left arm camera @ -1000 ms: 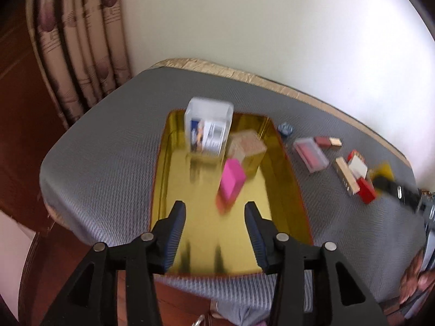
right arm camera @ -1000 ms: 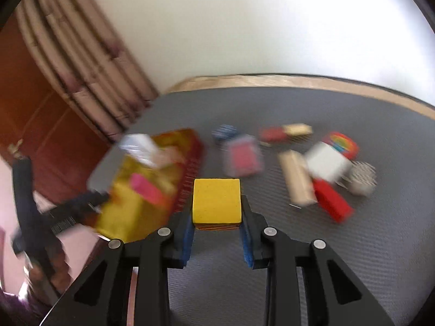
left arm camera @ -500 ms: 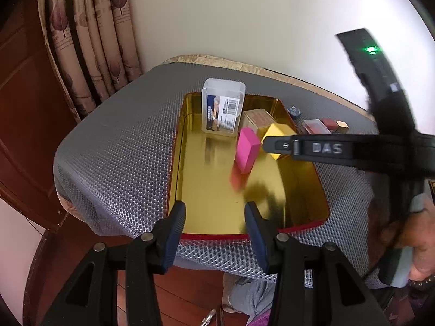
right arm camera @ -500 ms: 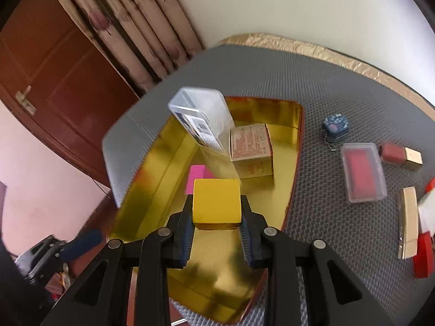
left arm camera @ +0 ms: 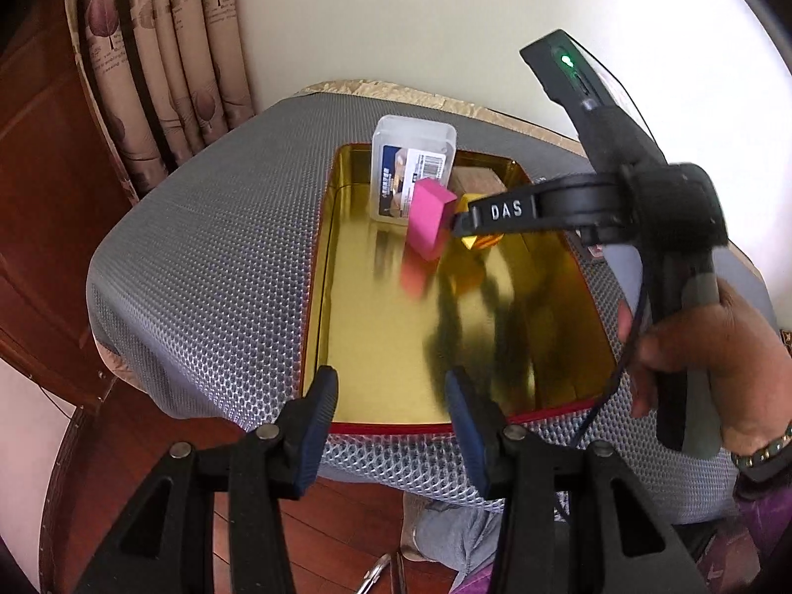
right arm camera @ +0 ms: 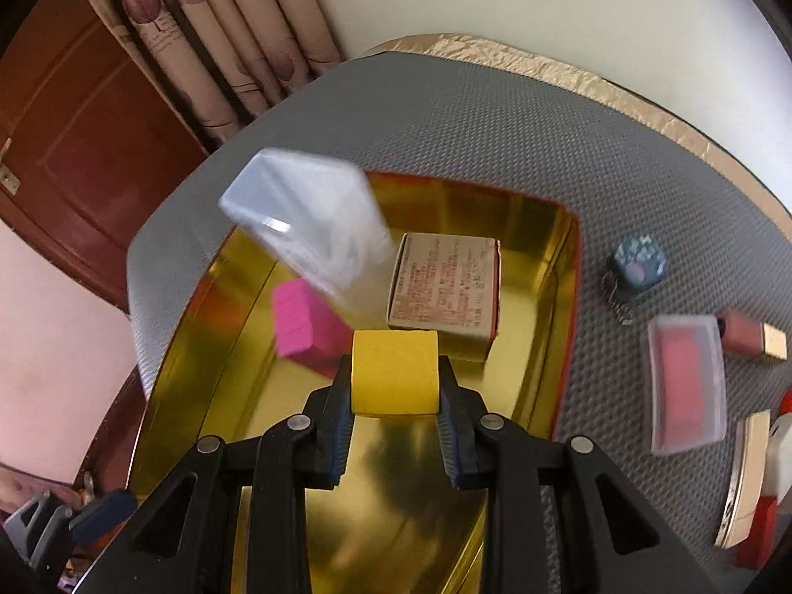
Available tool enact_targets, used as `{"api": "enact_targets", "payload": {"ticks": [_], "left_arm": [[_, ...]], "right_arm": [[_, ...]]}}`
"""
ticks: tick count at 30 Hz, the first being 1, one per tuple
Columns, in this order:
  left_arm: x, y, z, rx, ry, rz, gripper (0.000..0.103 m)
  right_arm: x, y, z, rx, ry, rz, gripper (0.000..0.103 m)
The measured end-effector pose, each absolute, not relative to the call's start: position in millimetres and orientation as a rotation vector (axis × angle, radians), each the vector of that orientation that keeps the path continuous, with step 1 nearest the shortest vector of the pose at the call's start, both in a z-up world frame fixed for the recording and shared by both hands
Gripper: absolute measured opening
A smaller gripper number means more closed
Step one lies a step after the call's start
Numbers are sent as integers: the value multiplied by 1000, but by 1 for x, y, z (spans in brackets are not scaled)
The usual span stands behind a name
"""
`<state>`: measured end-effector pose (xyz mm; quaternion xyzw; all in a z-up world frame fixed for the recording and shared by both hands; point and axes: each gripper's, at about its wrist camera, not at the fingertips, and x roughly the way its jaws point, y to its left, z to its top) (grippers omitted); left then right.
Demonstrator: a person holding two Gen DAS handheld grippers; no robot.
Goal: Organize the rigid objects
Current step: 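Place the pink block in the tray with the left gripper while the right gripper places the yellow block, then move the left gripper to the clear pink-lidded case and grasp it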
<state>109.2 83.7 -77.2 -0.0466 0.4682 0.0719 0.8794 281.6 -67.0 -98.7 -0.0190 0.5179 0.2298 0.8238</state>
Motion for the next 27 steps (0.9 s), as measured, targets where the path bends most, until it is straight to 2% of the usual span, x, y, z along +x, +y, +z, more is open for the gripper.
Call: {"api": "enact_targets", "payload": {"ticks": [4,5,6,7,8,13,16,23,27], "left_arm": [[109,82,-77,-83,975,153,46],[109,81,-76,-76,971,155,46],[109,80,-76,-70,968,155,46],[108,80,-76,-66,966,156,46],[108,80,-76,-61,964,159,46],[107,77,-75,-50,963,153,46],[105,73,-75,-28,961,140,46],[102,40,-77,45,988,26,46],[102,12,-71,80,1004,-98,46]], "right_arm": [[292,-67,-98,-28,1100,502,31],[293,-69,-96,-20,1093,500,43],[291,-73,-92,4,1076,511,49],[286,-81,-85,50,1044,530,62],[283,-86,-80,76,1020,537,69],[243,-137,-52,181,879,546,70],[209,-193,-53,237,818,437,78],[144,-346,-102,78,906,-39,78],[123,-407,-112,-5,929,-210,78]]}}
